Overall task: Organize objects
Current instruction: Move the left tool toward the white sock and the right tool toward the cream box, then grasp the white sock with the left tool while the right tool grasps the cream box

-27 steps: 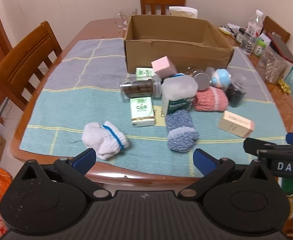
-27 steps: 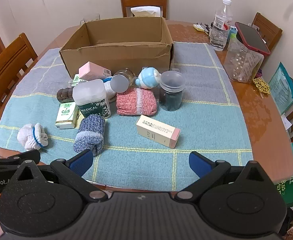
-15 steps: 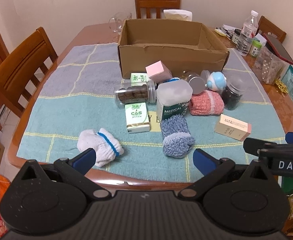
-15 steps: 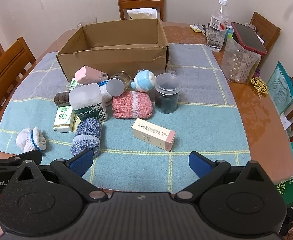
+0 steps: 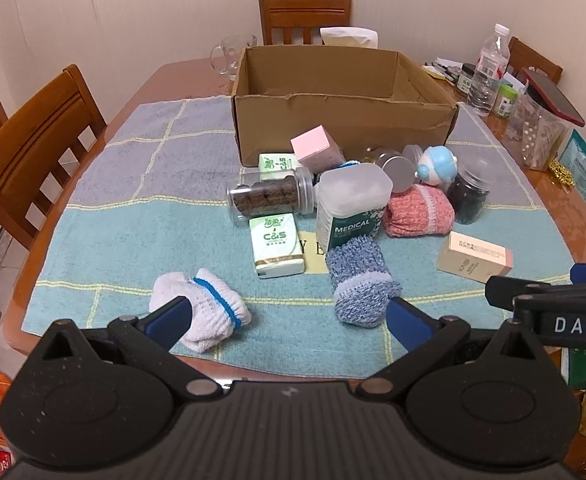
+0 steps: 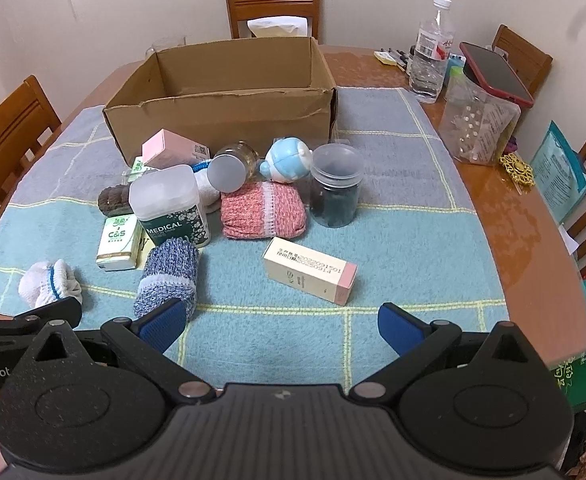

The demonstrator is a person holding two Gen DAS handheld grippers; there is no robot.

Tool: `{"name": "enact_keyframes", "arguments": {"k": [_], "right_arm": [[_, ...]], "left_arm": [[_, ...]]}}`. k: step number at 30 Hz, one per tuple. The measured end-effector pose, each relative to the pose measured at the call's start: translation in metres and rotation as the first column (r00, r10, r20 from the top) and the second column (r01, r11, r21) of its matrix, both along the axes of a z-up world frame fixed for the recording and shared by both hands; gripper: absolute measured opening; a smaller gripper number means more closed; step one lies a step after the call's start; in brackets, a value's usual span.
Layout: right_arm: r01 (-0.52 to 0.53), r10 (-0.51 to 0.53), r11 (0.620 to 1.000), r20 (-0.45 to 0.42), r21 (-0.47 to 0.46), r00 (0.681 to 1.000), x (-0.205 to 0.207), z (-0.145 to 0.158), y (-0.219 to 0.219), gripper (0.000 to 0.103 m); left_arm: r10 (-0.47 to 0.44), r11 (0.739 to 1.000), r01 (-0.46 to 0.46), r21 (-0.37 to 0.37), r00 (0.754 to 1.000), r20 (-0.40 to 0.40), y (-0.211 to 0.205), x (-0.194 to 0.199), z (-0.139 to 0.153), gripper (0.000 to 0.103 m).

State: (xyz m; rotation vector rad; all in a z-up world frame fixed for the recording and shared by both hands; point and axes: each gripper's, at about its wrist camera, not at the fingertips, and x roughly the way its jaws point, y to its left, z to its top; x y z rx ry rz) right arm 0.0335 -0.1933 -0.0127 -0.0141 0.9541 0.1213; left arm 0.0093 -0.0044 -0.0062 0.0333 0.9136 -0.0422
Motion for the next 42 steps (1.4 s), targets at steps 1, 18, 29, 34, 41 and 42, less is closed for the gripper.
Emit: {"name": "enact_keyframes", "arguments": {"k": [1,18,29,34,41,42], "right_arm": [[0.001,-0.001,1.0,0.002,0.0,1.0,-0.001,-0.001,0.001,0.103],[0.053,-0.052,0.998,-0.03,0.027,0.998,0.006,-0.03,0.009,0.103],[0.035,-0.034,0.999,-0.031,0.027,0.999,0.017,-0.054,0.02,0.103],[0.101,-0.1,0.994,-0.025,0.048,0.995,0.027,-0.065,0.014,0.103],[0.173,-0.171,0.983,-0.04,0.058,0.985,0.04,-0.078,0.01,0.103],[0.176,-0.174,0.983,-0.044,0.056,0.984,0.041,-0.08,0.011,0.103]], "left_arm": [[0.0,1.0,0.0,0.003,1.0,0.004,0.001,0.0,-0.001,0.103],[-0.032,0.998,0.033,0.052,0.999,-0.016,0.03,0.01,-0.033,0.103],[-0.069,0.995,0.071,0.069,0.997,-0.034,0.059,0.025,-0.054,0.102],[-0.124,0.988,0.129,0.088,0.99,-0.062,0.076,0.033,-0.068,0.102],[-0.265,0.957,0.275,0.092,0.958,-0.109,0.086,0.047,-0.083,0.102],[-0.281,0.953,0.291,0.08,0.953,-0.117,0.087,0.048,-0.085,0.102]]}}
